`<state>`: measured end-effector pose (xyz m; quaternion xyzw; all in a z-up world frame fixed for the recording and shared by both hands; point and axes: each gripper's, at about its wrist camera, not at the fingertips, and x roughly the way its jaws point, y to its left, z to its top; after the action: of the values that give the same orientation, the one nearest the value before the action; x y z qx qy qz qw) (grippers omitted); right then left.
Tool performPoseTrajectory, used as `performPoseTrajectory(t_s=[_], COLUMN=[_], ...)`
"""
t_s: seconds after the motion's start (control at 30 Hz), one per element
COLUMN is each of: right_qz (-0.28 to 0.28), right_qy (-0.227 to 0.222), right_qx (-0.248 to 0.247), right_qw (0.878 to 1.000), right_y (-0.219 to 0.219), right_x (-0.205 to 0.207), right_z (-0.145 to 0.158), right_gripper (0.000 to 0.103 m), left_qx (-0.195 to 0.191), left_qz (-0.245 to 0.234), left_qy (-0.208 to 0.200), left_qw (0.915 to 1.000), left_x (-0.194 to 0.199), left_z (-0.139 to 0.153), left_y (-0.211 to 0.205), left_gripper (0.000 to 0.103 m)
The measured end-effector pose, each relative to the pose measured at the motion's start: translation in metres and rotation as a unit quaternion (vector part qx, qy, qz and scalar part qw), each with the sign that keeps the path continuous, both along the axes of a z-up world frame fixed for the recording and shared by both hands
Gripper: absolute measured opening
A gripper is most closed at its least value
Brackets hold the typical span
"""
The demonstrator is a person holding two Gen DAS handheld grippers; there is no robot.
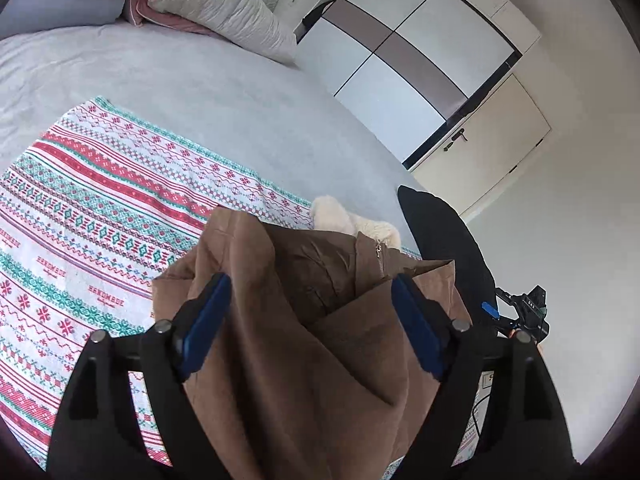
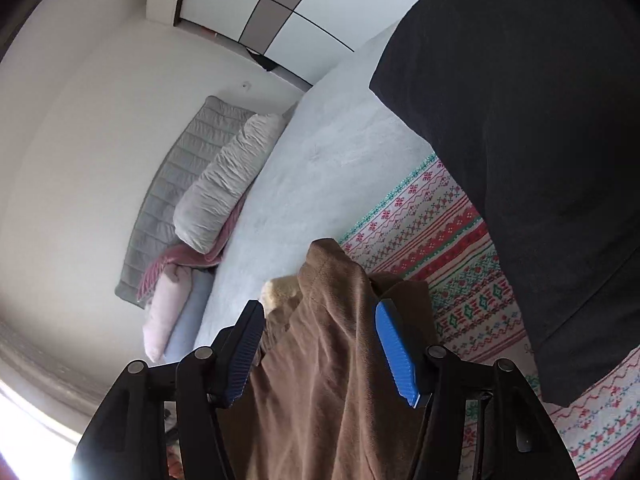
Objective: Fold large clothes
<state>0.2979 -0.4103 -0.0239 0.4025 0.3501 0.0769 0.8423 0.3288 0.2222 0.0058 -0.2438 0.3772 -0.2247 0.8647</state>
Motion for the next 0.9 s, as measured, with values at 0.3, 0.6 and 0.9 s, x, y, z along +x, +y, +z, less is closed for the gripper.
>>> performPoseTrajectory(t_s=[0.3, 0.6, 0.9], right_qz=[0.046, 0.015, -0.096], right_qy=[0.054, -0.011, -0.062], right_qx=[-0.242, -0.273, -0.278], right_qw=[0.968, 0.962, 0.954], right_y=[0.057, 0.079, 0.027], right_x=[0.043, 0.046, 0.042], right_z=[-0.031, -0.014, 0.062], right_gripper=[0.067, 0.004, 0.004], left_qx=[0.105, 0.123, 0.263], left_qz=[-0.008, 0.04, 0.103], left_qy=[0.073, -0.026, -0.04], left_qw=[0.9918, 0.9912, 0.9585], left_x=[0.026, 0.012, 0.063], left_z=[-0.064, -0.019, -0.026], left_y=[-0.007, -0.032, -0.033], left_gripper=[0.065, 0.008, 0.009])
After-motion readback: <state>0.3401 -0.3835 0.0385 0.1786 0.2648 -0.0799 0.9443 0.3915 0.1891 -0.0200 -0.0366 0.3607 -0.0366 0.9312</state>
